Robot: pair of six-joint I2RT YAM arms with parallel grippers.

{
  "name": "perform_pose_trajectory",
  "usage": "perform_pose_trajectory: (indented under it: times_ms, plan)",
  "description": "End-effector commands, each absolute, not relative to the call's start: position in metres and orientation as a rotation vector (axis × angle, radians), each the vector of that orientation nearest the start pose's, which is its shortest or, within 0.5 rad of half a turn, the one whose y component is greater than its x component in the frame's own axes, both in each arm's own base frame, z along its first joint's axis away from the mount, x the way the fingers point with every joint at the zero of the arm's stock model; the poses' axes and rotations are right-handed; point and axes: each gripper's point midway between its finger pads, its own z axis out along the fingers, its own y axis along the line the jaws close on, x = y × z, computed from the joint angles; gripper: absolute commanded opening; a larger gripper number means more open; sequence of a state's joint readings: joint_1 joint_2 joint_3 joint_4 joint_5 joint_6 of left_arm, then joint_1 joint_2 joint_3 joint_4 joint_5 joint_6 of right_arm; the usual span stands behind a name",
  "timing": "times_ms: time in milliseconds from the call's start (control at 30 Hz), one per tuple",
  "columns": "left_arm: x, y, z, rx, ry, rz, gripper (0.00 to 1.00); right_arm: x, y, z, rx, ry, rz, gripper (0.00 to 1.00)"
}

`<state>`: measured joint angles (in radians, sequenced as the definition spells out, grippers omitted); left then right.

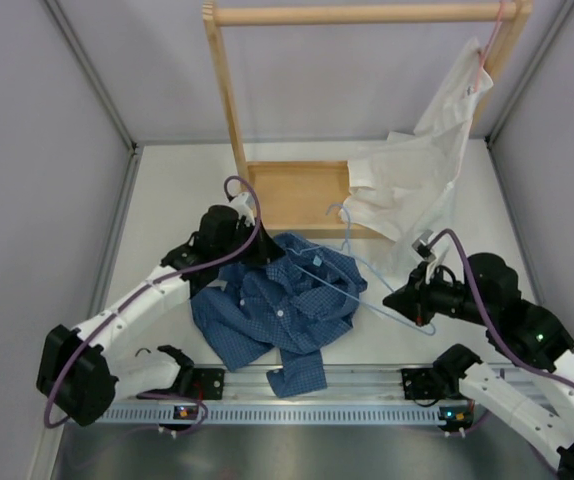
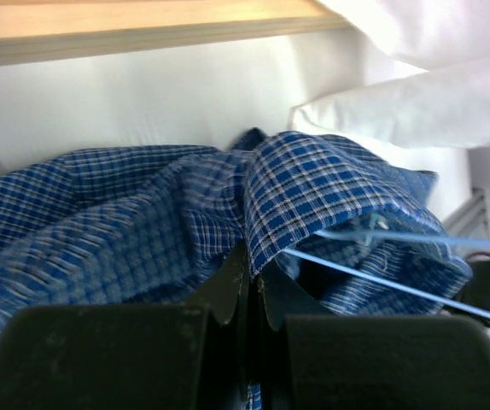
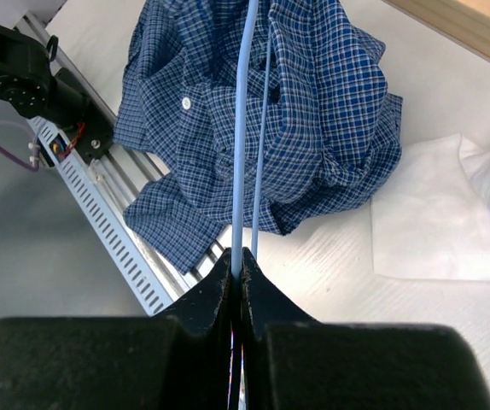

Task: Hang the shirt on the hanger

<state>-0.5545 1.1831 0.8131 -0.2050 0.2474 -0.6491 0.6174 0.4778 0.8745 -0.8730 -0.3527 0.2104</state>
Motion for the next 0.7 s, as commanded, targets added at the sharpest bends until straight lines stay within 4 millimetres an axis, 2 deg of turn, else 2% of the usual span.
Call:
perform_pose_trajectory:
  times_ms: [0,67,133,167,200,233,300,433,500,533,567,667]
  plan:
    - [0.243,-0.256,0.222,0.156,2.105,-1.113,0.0,0.122,0.176,0.259,-0.667,1.919,0.914,0.0]
    - [0.229,-0.261,0.231,0.201,2.081,-1.155,0.0,0.121,0.184,0.261,-0.668,1.9,0.961,0.0]
    - [0.211,-0.268,0.244,0.285,2.051,-1.24,0.0,0.124,0.196,0.275,-0.675,1.81,1.035,0.0]
    - [0.202,-0.273,0.25,0.353,2.033,-1.268,0.0,0.116,0.204,0.271,-0.714,1.785,1.107,0.0]
    - [0.193,-0.277,0.253,0.412,2.036,-1.294,0.0,0.117,0.213,0.288,-0.737,1.674,1.156,0.0]
    - [0.181,-0.282,0.27,0.509,1.999,-1.344,0.0,0.114,0.218,0.284,-0.749,1.656,1.205,0.0]
    - [0.163,-0.287,0.281,0.655,1.968,-1.313,0.0,0.108,0.224,0.291,-0.783,1.58,1.267,0.0]
    - [0.163,-0.266,0.305,0.665,1.973,-1.114,0.0,0.109,0.226,0.307,-0.75,1.421,1.297,0.0]
    - [0.166,-0.257,0.312,0.663,1.967,-1.046,0.0,0.107,0.227,0.312,-0.742,1.36,1.316,0.0]
    - [0.166,-0.25,0.307,0.655,2.01,-0.997,0.0,0.106,0.228,0.31,-0.754,1.344,1.325,0.0]
    - [0.179,-0.24,0.317,0.609,1.995,-0.898,0.0,0.103,0.23,0.309,-0.79,1.338,1.327,0.0]
    - [0.196,-0.22,0.322,0.554,2.024,-0.722,0.0,0.107,0.23,0.305,-0.834,1.371,1.276,0.0]
